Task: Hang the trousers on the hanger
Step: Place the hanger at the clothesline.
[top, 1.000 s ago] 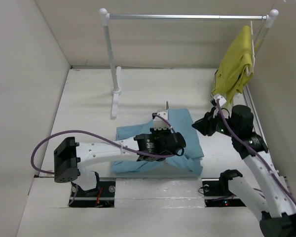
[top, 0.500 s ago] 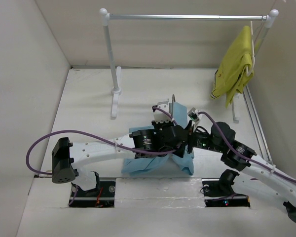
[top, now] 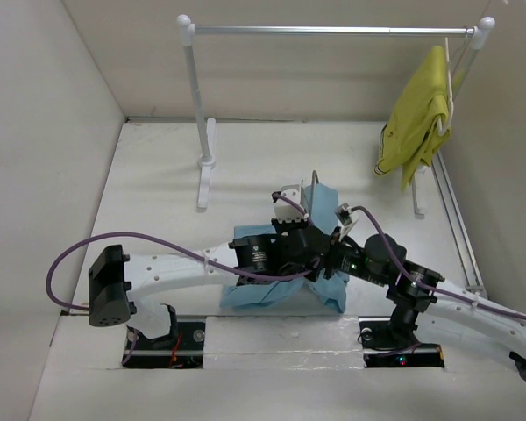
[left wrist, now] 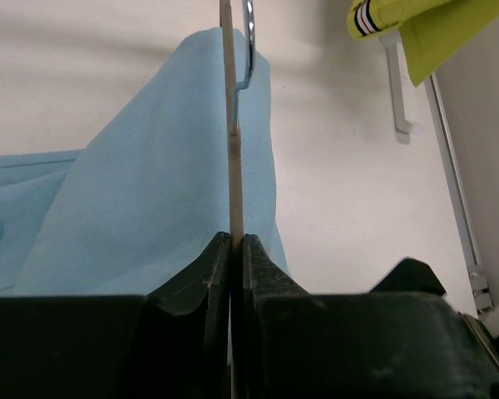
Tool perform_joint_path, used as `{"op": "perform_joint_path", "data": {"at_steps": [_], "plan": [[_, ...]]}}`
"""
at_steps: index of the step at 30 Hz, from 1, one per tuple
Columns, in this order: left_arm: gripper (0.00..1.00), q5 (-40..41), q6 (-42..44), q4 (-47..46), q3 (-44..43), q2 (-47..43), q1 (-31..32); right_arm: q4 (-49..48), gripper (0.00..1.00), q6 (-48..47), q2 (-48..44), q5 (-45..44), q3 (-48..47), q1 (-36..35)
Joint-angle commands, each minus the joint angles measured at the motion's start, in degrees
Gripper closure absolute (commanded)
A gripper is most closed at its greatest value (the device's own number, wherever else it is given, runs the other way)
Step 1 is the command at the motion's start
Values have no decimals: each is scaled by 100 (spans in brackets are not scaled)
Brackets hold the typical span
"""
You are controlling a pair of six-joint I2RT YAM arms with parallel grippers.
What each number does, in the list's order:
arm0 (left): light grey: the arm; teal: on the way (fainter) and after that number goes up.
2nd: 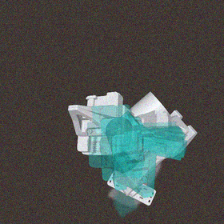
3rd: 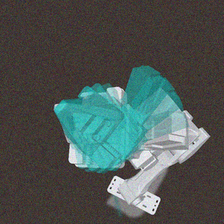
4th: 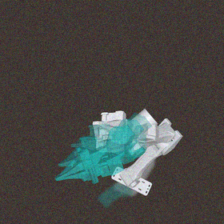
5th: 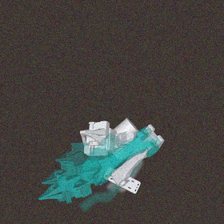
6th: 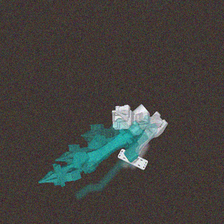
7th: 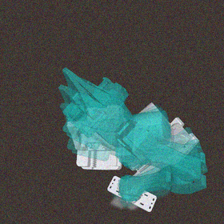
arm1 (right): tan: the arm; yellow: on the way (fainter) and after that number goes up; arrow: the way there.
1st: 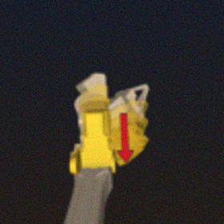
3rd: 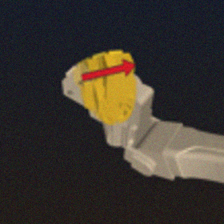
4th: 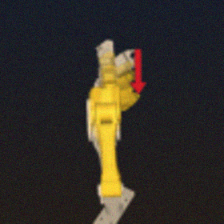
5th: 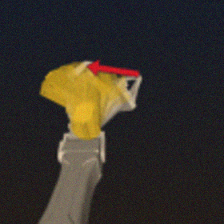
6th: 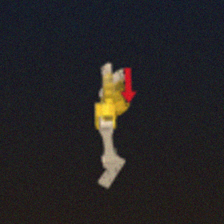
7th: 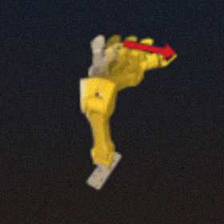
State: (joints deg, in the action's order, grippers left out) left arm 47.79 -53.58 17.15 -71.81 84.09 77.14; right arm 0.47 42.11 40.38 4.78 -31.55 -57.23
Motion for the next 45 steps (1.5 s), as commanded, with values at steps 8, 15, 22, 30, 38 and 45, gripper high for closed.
{"op": "perform_joint_path", "data": {"at_steps": [8,15,22,30,38,45], "plan": [[100,-823,-249,-774,650,-930,11,120,62,632,-452,-1277,509,-69],[100,-939,-320,-810,748,-1026,11,488,100,615,-575,-1392,545,-121],[74,-983,58,-695,414,-1289,-375,-623,100,272,-1093,-1409,694,-121],[53,-1008,603,-634,-105,-1870,-885,-1495,100,105,-945,-804,238,405],[55,-526,735,-318,-167,-2310,-938,-2638,100,157,-234,155,-474,1398],[56,-69,604,34,26,-2608,-938,-3676,100,289,495,497,-1115,1898]]}}
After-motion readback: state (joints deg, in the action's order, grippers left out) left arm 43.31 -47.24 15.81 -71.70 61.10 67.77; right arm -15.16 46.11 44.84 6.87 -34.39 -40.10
